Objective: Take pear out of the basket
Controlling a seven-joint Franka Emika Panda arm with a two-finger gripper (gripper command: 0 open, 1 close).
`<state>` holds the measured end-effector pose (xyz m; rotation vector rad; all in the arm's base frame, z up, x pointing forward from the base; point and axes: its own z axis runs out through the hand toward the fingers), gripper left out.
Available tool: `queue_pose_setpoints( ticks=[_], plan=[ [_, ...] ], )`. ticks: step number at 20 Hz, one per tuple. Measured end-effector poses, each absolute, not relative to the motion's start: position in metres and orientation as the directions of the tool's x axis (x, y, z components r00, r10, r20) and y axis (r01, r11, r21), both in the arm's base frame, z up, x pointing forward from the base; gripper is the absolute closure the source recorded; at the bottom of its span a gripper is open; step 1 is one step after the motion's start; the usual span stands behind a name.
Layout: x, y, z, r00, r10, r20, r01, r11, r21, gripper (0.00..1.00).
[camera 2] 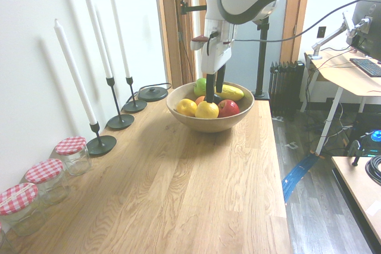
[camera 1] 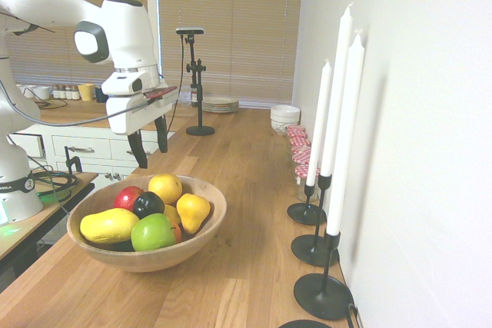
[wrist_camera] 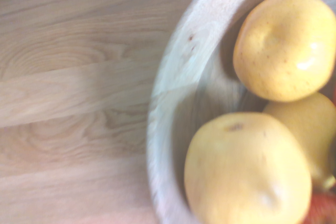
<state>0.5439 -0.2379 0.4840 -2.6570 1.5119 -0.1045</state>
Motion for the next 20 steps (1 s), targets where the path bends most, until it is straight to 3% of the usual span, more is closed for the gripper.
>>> queue_pose_setpoints(
  ticks=[14, 15, 20],
  plan=[
    [0.579, -0.26, 0.431, 0.483, -0.874, -0.053, -0.874, -0.478, -0.087, 0.0],
    [0.579, -0.262, 0.428, 0.481, -0.875, -0.056, -0.876, -0.476, -0.085, 1.0],
    [0.579, -0.266, 0.423, 0.478, -0.876, -0.062, -0.877, -0.472, -0.086, 1.0]
  ],
)
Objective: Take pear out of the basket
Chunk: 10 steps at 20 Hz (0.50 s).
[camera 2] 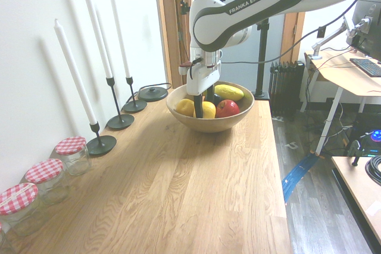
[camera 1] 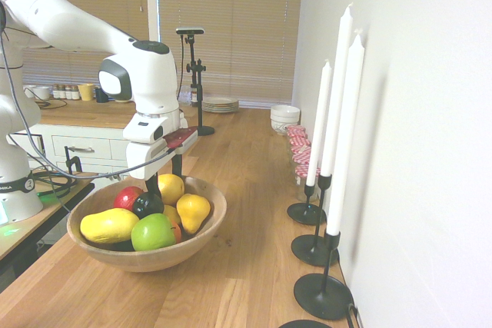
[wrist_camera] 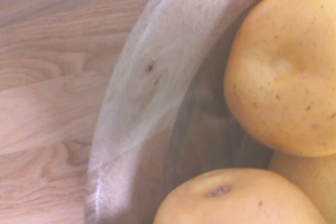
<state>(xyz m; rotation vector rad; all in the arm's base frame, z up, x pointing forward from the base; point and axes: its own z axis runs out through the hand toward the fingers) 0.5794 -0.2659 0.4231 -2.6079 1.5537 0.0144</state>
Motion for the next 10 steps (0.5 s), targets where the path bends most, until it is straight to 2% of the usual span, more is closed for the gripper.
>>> queue_pose_setpoints(
  ticks=[10],
  plan=[
    [0.5826, -0.2611, 0.4242, 0.485, -0.872, -0.057, -0.873, -0.48, -0.09, 1.0]
  ],
)
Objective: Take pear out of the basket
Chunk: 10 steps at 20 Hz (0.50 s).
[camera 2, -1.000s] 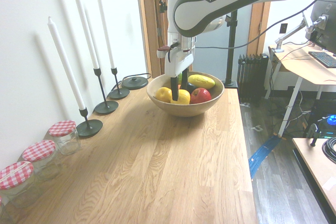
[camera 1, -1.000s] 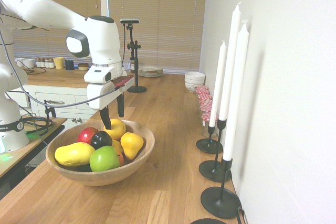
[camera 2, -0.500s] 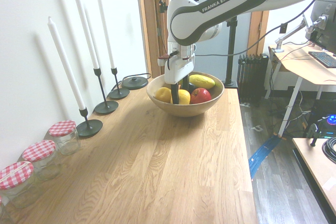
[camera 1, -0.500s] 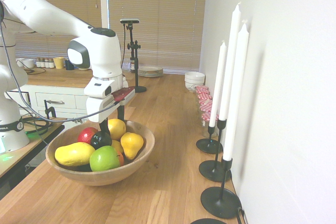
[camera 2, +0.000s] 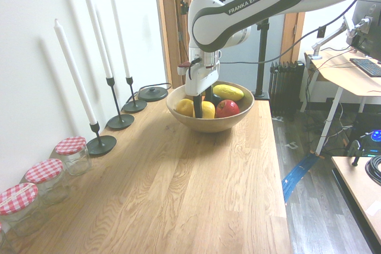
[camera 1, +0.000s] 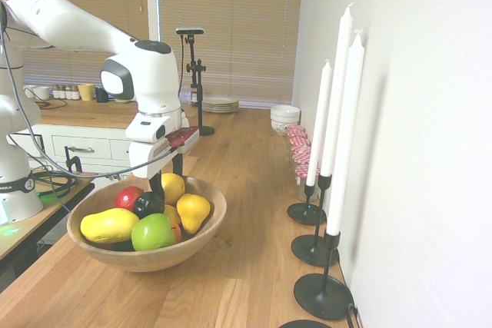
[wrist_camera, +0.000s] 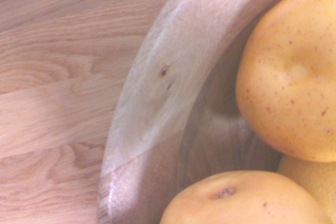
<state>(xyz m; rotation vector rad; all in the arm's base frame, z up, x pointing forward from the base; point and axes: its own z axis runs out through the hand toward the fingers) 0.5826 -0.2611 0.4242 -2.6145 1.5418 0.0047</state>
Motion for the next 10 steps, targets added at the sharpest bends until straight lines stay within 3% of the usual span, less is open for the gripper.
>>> queue_pose_setpoints(
  ticks=[4, 10],
  plan=[
    [0.589, -0.25, 0.449, 0.505, -0.863, -0.029, -0.859, -0.499, -0.117, 1.0],
    [0.6, -0.168, 0.577, 0.574, -0.816, 0.069, -0.798, -0.576, -0.178, 1.0]
  ],
)
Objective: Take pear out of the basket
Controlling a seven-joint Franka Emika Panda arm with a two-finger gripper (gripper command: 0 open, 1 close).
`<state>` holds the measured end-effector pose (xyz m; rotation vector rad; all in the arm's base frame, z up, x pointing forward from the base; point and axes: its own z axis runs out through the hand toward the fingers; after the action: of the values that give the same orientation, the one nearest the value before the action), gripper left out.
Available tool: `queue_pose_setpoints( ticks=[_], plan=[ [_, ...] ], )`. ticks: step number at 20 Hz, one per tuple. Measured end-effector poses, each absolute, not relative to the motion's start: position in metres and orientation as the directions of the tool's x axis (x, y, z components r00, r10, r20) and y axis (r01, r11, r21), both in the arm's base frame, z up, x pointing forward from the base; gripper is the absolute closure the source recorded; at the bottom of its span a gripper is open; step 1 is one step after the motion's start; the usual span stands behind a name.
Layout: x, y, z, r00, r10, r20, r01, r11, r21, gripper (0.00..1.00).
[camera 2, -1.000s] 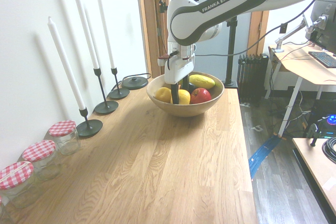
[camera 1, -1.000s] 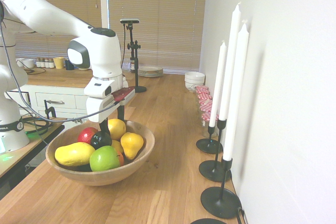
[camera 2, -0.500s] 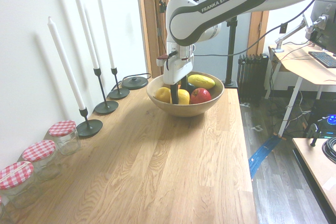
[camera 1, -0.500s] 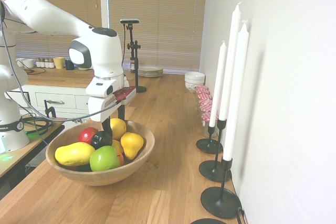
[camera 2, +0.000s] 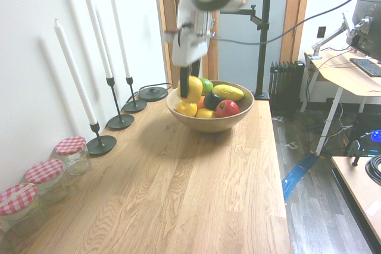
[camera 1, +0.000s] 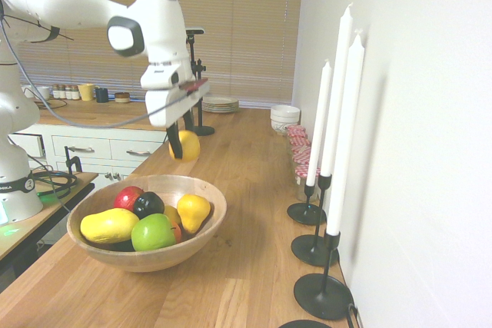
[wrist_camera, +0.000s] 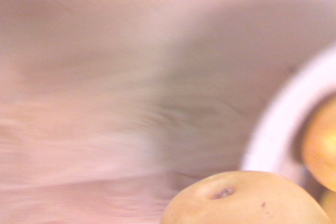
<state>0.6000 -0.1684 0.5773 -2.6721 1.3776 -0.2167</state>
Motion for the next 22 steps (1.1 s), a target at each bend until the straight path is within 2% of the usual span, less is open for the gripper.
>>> queue_pose_setpoints(
  ticks=[4, 10, 16, 22],
  plan=[
    [0.616, -0.075, 0.61, 0.618, -0.779, 0.106, -0.76, -0.626, -0.174, 1.0],
    [0.653, 0.042, 0.536, 0.671, -0.737, 0.081, -0.73, -0.676, -0.099, 1.0],
    [0.675, 0.049, 0.436, 0.651, -0.758, 0.038, -0.757, -0.652, -0.045, 1.0],
    [0.668, 0.058, 0.383, 0.629, -0.777, 0.022, -0.776, -0.629, -0.036, 1.0]
  ],
)
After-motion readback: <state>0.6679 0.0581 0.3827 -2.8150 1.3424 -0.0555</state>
